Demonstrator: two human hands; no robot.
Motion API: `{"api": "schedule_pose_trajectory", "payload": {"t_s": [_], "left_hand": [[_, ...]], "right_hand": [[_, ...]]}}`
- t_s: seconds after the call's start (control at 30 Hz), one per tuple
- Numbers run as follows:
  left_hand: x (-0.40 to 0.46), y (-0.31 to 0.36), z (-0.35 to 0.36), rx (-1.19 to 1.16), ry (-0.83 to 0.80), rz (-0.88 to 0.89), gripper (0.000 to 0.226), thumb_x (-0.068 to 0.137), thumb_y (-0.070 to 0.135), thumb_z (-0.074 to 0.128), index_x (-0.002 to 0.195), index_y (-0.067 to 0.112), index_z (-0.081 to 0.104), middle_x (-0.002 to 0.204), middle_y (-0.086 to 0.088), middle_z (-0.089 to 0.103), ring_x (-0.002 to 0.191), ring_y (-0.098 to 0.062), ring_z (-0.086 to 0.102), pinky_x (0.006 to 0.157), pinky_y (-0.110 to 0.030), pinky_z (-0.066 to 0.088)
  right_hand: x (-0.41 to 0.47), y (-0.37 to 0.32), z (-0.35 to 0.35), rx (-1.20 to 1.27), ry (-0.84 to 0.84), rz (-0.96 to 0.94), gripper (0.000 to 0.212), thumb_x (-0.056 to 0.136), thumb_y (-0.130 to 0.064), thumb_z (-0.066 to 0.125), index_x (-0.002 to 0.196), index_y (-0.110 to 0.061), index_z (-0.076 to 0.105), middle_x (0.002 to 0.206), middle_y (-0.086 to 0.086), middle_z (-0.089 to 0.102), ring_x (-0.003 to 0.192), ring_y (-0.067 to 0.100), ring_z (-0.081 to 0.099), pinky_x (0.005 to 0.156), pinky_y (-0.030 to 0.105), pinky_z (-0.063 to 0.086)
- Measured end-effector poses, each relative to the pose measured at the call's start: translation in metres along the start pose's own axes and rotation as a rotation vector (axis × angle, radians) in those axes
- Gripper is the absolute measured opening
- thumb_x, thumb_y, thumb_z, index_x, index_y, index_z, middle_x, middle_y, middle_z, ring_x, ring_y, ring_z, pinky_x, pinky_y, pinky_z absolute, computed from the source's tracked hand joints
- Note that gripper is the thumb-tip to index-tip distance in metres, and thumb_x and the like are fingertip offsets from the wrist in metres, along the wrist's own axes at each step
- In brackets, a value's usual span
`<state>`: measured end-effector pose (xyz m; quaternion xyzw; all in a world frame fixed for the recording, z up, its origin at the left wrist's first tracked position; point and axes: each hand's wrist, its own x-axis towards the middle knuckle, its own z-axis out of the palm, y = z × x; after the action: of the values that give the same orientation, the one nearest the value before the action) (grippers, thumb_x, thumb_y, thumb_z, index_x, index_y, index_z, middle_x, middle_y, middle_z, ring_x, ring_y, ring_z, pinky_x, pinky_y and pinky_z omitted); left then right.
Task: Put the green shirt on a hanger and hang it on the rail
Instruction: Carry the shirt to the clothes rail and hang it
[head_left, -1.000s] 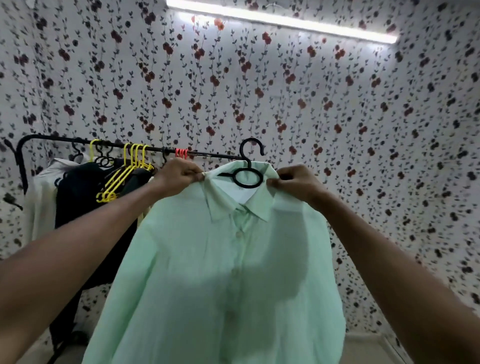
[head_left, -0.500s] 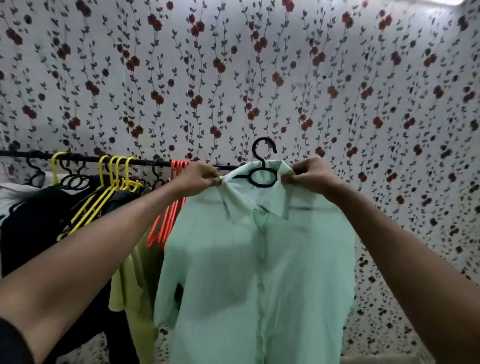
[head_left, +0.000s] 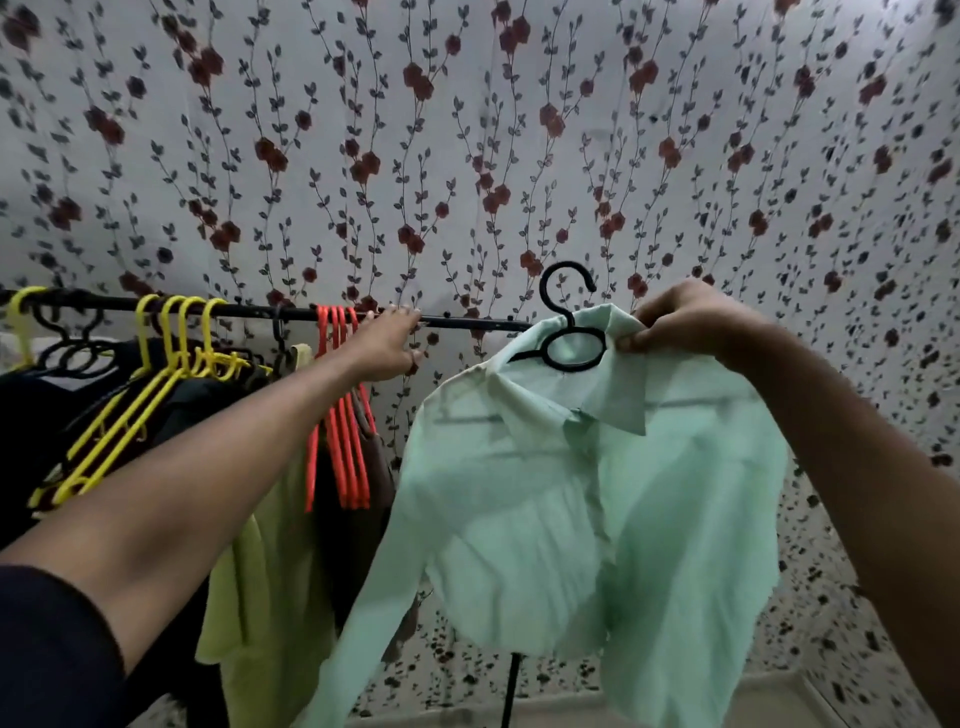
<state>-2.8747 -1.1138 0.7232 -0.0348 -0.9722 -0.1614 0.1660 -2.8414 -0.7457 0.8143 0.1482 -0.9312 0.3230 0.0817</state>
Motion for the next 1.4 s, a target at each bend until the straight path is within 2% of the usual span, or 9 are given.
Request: {"api": "schedule_pose_trajectory", "payload": {"t_s": [0.17,0.27,0.47,0.6,0.73,0.93,1.0,1.17,1.4], "left_hand": [[0.002,-0.005,0.003,-0.029,0.019,0.007,0.08,0.095,0.006,0.061,0.161,0.015,0.017,0.17,-0.007,0.011,0.158,-0.024,0.007,0.128,-0.05,0.01],[-0.002,-0.005,0.002,-0.044,0.044,-0.011,0.078,0.096,0.002,0.059,0.161,0.017,0.019,0.17,-0.005,0.012,0.158,-0.023,0.007,0.127,-0.044,0.009],[-0.01,0.003,0.0,-0.044,0.062,-0.023,0.079,0.095,-0.004,0.056,0.161,0.019,0.019,0.17,-0.005,0.014,0.157,-0.023,0.009,0.125,-0.041,0.01],[-0.018,0.004,0.014,0.044,0.046,-0.03,0.088,0.096,0.021,0.064,0.163,0.02,0.005,0.171,-0.005,-0.003,0.157,-0.021,-0.006,0.127,-0.047,-0.001],[-0.041,0.004,0.055,0.095,0.017,0.031,0.084,0.101,0.045,0.051,0.163,0.015,0.001,0.17,-0.003,-0.01,0.157,-0.023,-0.01,0.123,-0.041,-0.008],[-0.031,0.001,0.061,0.206,0.149,0.131,0.085,0.099,0.019,0.052,0.162,0.011,-0.005,0.17,-0.008,-0.012,0.157,-0.021,-0.012,0.128,-0.053,0.001],[-0.021,0.006,0.045,0.221,0.194,0.071,0.09,0.093,0.006,0.052,0.162,0.011,-0.006,0.17,-0.008,-0.012,0.157,-0.021,-0.012,0.126,-0.051,-0.006],[-0.01,0.009,0.027,0.312,0.041,-0.07,0.089,0.096,0.016,0.054,0.162,0.011,-0.006,0.171,-0.009,-0.008,0.158,-0.026,-0.01,0.123,-0.052,-0.01],[-0.008,0.007,0.026,0.247,0.072,-0.074,0.094,0.085,0.005,0.059,0.163,0.014,0.006,0.171,-0.005,0.006,0.158,-0.023,0.002,0.127,-0.056,0.002]], "right_hand": [[0.008,-0.002,0.022,0.001,-0.063,-0.007,0.015,0.079,-0.017,0.087,0.093,-0.016,0.082,0.084,0.002,0.075,0.073,0.013,0.064,0.056,0.02,0.049],[0.011,-0.002,0.04,-0.003,-0.095,-0.022,0.014,0.079,-0.016,0.086,0.092,-0.015,0.081,0.083,0.002,0.074,0.071,0.013,0.063,0.049,0.016,0.047],[0.021,0.011,0.067,0.094,-0.05,-0.023,0.015,0.074,-0.012,0.087,0.088,-0.007,0.082,0.083,0.008,0.072,0.069,0.015,0.059,0.06,0.023,0.048],[0.028,0.029,0.082,0.169,-0.018,0.037,0.014,0.072,-0.014,0.088,0.084,-0.009,0.081,0.078,0.01,0.072,0.073,0.02,0.061,0.067,0.033,0.05],[0.032,0.047,0.098,0.201,0.021,0.077,0.018,0.07,-0.023,0.089,0.081,-0.012,0.08,0.082,0.01,0.076,0.074,0.022,0.063,0.066,0.035,0.05],[0.036,0.051,0.124,0.219,0.121,0.101,0.022,0.069,-0.036,0.086,0.072,-0.016,0.076,0.066,0.002,0.068,0.066,0.02,0.06,0.06,0.032,0.044],[0.037,0.045,0.135,0.209,0.143,0.111,0.017,0.074,-0.033,0.085,0.074,-0.019,0.076,0.066,-0.001,0.066,0.066,0.019,0.059,0.058,0.03,0.042],[0.04,0.028,0.159,0.164,0.143,0.13,0.017,0.078,-0.034,0.081,0.08,-0.019,0.076,0.072,0.001,0.068,0.069,0.019,0.061,0.054,0.026,0.036],[0.061,0.018,0.199,0.171,0.111,0.21,0.018,0.081,-0.031,0.082,0.09,-0.016,0.076,0.084,0.001,0.073,0.074,0.016,0.067,0.053,0.024,0.042]]}}
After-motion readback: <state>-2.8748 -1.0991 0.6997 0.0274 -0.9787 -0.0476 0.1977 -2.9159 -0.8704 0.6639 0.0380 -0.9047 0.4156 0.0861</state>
